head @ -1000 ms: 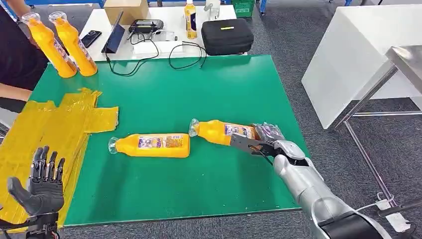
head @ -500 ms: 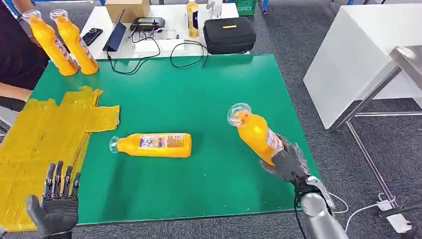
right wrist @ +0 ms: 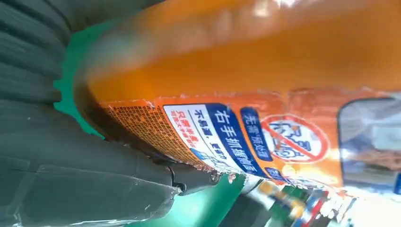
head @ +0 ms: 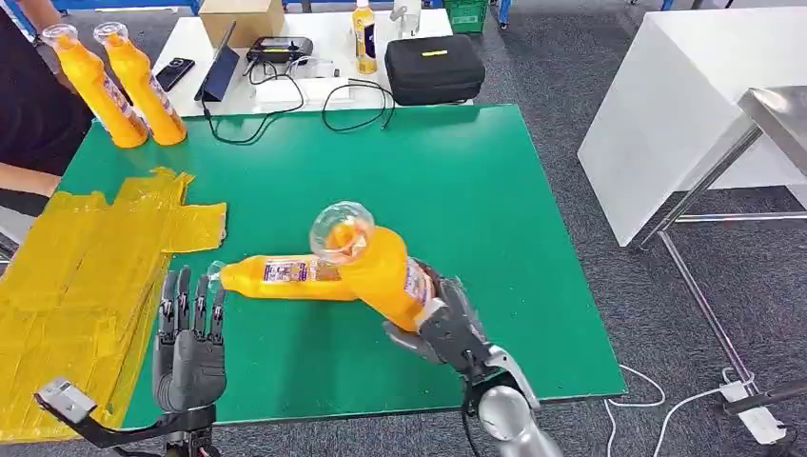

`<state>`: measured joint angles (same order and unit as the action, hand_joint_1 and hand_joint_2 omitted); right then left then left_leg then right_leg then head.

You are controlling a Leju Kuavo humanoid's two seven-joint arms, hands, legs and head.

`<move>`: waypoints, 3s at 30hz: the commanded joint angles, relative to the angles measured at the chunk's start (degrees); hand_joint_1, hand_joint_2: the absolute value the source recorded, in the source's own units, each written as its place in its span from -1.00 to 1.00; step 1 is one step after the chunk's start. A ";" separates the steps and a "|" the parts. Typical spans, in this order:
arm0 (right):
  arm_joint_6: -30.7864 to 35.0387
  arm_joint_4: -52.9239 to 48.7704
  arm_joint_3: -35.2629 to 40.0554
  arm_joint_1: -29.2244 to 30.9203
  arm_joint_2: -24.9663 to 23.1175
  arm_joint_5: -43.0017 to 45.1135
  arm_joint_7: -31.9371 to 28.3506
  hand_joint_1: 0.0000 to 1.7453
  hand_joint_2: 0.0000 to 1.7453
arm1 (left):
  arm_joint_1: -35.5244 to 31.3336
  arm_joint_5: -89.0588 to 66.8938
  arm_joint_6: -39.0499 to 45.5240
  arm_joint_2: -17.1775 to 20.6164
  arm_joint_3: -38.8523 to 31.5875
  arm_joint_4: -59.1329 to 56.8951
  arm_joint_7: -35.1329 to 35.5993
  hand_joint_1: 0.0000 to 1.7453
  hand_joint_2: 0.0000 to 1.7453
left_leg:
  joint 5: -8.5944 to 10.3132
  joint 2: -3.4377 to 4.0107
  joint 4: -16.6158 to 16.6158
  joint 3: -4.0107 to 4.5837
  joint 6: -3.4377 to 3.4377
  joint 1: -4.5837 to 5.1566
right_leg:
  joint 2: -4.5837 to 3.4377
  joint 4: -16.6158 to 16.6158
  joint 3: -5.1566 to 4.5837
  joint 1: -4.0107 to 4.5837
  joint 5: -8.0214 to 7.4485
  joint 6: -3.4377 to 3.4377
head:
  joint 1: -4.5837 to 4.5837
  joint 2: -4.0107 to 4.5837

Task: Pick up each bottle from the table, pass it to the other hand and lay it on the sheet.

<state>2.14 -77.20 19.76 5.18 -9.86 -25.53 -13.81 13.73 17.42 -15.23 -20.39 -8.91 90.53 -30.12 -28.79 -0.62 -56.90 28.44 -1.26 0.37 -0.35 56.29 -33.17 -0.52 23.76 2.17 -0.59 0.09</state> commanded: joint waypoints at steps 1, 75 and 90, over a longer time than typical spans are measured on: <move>0.64 12.07 7.13 8.40 -2.85 0.63 1.17 1.00 1.00 | -1.78 -1.49 1.60 0.39 4.08 1.04 -0.03 -1.00 1.00 | -0.03 0.19 0.12 -0.20 0.10 -0.06 | -0.12 -0.14 0.15 0.07 -0.02 -0.06 | 0.02 0.02; 1.74 33.27 45.22 17.40 -10.14 2.92 4.25 1.00 1.00 | 0.42 -13.41 4.20 0.39 -1.89 1.14 -7.93 1.00 1.00 | 0.02 -0.06 0.10 -0.11 0.06 -0.04 | 0.13 -0.11 0.09 0.08 0.03 -0.03 | 0.02 0.02; 2.52 34.44 43.18 16.76 -10.14 1.81 3.64 1.00 1.00 | -0.25 -13.21 4.69 0.39 -1.20 0.42 -8.04 1.00 1.00 | 0.03 -0.08 0.10 -0.13 0.06 -0.03 | 0.16 -0.12 0.10 0.08 0.04 -0.03 | 0.04 0.02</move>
<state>5.03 -46.31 58.40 23.74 -20.79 -22.60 -9.53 19.00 4.02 -10.82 -20.48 -11.39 94.03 -38.58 -28.80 -0.51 -56.90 28.40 -1.25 0.36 -0.42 56.27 -33.23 -0.46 23.77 2.17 -0.55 0.11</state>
